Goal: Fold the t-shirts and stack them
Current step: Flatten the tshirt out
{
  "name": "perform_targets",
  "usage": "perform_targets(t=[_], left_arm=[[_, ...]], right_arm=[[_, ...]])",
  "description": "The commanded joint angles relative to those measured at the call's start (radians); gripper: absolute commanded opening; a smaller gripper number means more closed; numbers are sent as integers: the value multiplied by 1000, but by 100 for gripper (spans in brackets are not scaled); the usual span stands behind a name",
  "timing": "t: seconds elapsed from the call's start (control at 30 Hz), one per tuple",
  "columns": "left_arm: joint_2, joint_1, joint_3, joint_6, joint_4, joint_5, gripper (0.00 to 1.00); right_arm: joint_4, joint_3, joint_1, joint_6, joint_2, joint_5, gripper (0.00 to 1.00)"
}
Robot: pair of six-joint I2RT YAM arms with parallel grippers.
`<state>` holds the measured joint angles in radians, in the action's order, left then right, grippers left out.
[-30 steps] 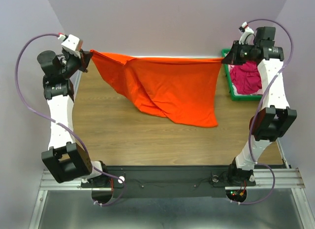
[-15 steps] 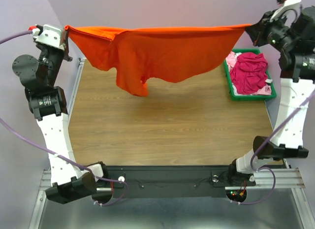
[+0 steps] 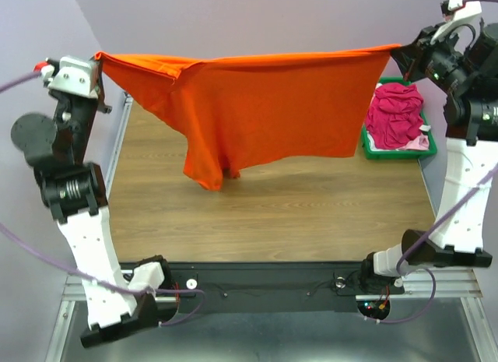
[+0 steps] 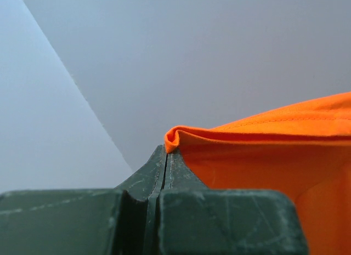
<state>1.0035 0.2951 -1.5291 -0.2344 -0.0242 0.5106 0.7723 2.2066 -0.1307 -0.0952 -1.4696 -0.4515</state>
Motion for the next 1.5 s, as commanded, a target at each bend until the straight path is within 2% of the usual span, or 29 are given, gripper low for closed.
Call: perform_targets(t=[0.0,0.13,0.23,0.4,0.57,0.7,0.73,0.8,0.87,1.0,1.13,1.2,1.3,1.47], left_arm=[[-170,22,-13,-6,-37,-121,0],[-255,22,-37,-14,10,-175,0],[-289,22,-118,-26,65,-210,0],[-312,22,-186,-83,141,-205,0],[-264,22,-155,-146,275,-173,0],[-235,22,21,-166,371,-113,0],[-235,22,129,-166,380,-103,0],[-236,22,240,-175,400,-49,0],[-241,21,410,-184,388,-5,0],[-207,-2,619,-212,297,-26,0],[-65,-27,747,-236,192,-96,0],[18,-30,748,-237,141,-136,0],[241,-31,684,-218,121,-170,0],[463,-31,513,-172,113,-188,0]], right_arm=[[-68,-4,-24,-46,178,120,1],[-93,-2,-24,-49,281,194,1],[-111,39,-24,-58,334,267,1],[-136,84,-24,-95,351,258,0],[-188,-82,-26,-129,292,202,1],[-211,-209,-24,-112,201,61,1],[-217,-243,-24,-101,184,4,1],[-238,-330,-18,-84,123,-35,1],[-251,-379,32,-110,77,-20,1],[-297,-566,178,-181,-12,53,1],[-396,-674,270,-179,-150,114,1],[-435,-668,286,-157,-225,131,0],[-455,-595,284,-118,-368,172,1],[-467,-469,284,-100,-532,238,1]])
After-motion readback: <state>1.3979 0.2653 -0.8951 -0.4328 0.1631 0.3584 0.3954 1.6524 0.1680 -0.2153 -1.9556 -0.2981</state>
